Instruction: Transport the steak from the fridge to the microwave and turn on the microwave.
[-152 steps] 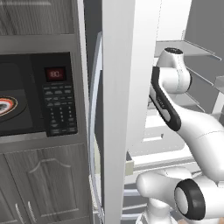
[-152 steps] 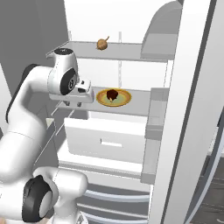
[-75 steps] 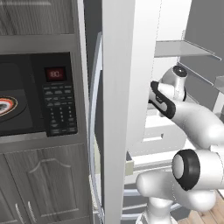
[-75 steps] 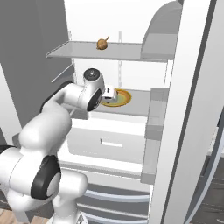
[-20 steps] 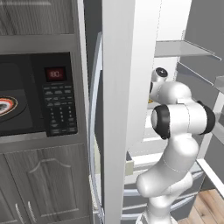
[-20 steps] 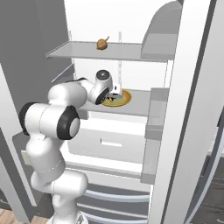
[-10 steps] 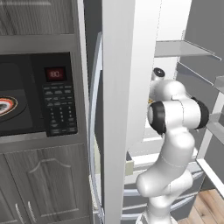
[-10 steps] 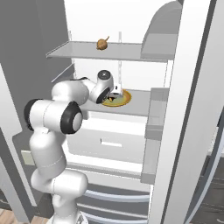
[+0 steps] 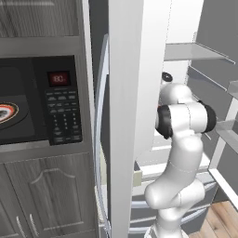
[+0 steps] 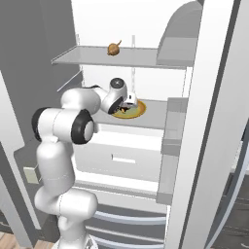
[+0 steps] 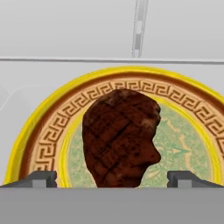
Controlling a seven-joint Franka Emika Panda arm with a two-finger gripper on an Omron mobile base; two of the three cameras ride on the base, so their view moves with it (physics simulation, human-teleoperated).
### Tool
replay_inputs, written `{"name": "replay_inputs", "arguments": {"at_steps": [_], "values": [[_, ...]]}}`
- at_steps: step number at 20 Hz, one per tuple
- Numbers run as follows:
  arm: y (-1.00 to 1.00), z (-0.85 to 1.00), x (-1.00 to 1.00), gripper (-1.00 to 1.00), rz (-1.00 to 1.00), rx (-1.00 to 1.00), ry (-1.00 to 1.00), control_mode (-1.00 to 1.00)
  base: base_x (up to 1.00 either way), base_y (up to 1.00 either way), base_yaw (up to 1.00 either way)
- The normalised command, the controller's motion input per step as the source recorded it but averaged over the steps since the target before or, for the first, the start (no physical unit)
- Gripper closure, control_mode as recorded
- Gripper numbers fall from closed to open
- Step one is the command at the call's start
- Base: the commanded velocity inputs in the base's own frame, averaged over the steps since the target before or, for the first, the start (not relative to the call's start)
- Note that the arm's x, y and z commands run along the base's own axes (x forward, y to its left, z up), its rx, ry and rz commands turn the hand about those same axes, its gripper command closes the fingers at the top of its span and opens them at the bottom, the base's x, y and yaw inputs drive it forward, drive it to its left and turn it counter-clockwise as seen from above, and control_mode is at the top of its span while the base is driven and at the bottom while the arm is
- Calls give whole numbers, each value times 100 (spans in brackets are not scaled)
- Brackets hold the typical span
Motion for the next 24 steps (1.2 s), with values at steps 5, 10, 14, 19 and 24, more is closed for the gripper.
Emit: {"name": "replay_inputs", "arguments": {"at_steps": [5,10,14,19,24], "values": [[-3,-10,15,-100,0,1,0,-100,0,0,0],[-8,-14,10,-100,0,1,0,-100,0,0,0],[-4,-14,7,-100,0,0,0,-100,0,0,0],[0,-19,0,-100,0,0,0,-100,0,0,0],[0,-4,0,100,0,0,0,-100,0,0,0]]}}
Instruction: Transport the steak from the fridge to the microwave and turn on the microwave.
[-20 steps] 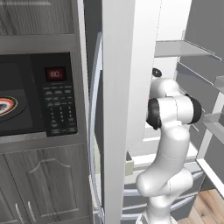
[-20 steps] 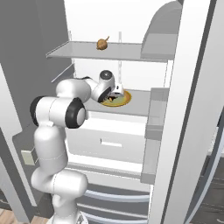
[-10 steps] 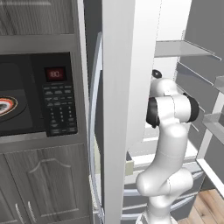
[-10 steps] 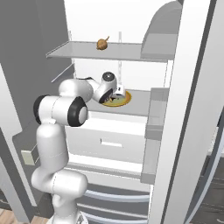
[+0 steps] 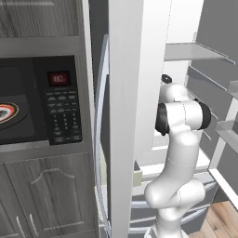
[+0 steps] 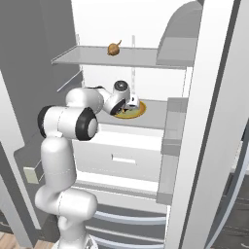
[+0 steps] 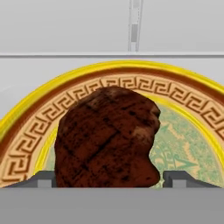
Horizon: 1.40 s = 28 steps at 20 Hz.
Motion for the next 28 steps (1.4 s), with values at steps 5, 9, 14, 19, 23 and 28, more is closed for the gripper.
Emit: {"name": "replay_inputs", "arguments": {"at_steps": [5,9,14,19,23,28], "values": [[0,0,0,100,0,0,0,-100,0,0,0],[0,1,0,100,0,0,0,-100,0,0,0],[0,18,-5,100,-2,0,0,-100,0,0,0],[0,24,-19,100,-5,0,0,-100,0,0,0],[0,12,-38,100,-2,0,0,-100,0,0,0],[0,27,-34,100,-1,0,0,-100,0,0,0]]}}
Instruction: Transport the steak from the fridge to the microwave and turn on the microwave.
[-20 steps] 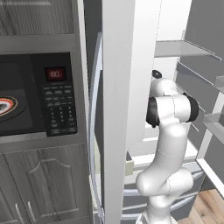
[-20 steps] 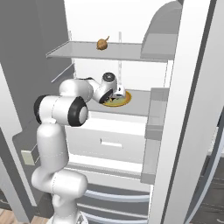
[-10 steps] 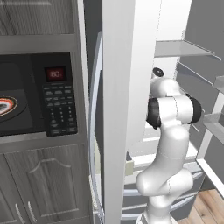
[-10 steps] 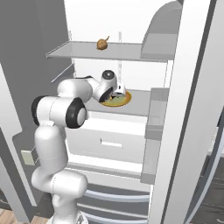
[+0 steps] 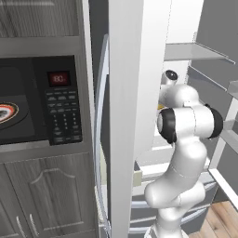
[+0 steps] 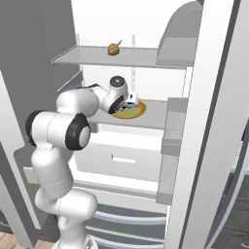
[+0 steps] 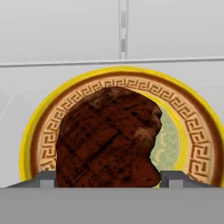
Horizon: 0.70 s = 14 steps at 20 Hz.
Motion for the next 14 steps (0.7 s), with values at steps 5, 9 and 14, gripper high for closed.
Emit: {"name": "replay_inputs", "arguments": {"at_steps": [5,9,14], "values": [[0,34,-36,100,-3,0,0,-100,0,0,0],[0,38,-62,100,-3,0,-11,-100,0,0,0],[0,30,-69,100,-1,0,-15,-100,0,0,0]]}}
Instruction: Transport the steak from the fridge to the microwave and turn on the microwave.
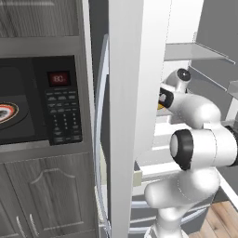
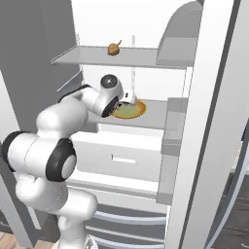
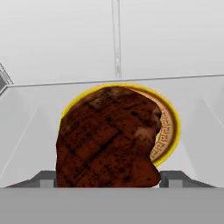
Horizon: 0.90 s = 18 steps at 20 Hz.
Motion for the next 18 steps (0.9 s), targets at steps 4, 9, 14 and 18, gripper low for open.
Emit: {"name": "replay_inputs", "arguments": {"at_steps": [4,9,14,18], "values": [[0,9,-61,100,-1,1,0,-100,0,0,0],[0,13,-55,100,-2,0,-5,-100,0,0,0],[0,35,-36,100,0,0,-11,-100,0,0,0],[0,51,-20,100,-1,0,-12,-100,0,0,0]]}}
